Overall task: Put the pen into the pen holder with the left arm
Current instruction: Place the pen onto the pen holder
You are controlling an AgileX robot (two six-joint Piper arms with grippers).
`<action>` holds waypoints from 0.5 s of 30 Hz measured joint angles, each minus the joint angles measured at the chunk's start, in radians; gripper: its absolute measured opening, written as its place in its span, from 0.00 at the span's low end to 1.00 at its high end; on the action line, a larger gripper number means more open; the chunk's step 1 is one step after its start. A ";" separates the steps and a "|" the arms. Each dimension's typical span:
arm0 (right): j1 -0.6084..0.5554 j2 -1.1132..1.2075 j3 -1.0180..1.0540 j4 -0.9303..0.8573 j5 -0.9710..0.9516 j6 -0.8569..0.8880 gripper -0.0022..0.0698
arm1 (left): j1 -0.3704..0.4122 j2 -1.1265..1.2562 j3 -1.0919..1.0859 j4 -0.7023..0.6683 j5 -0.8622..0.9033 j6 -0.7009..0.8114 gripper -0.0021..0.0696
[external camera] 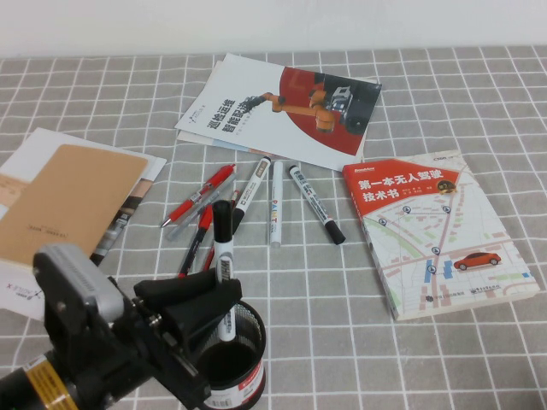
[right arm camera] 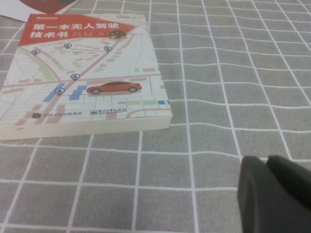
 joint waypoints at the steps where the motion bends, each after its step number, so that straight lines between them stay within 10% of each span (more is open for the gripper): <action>1: 0.000 0.000 0.000 0.000 0.000 0.000 0.01 | 0.000 0.008 0.000 0.001 0.000 0.009 0.18; 15: 0.000 0.000 0.000 0.000 0.000 0.000 0.01 | 0.000 0.157 0.041 0.004 -0.100 0.133 0.18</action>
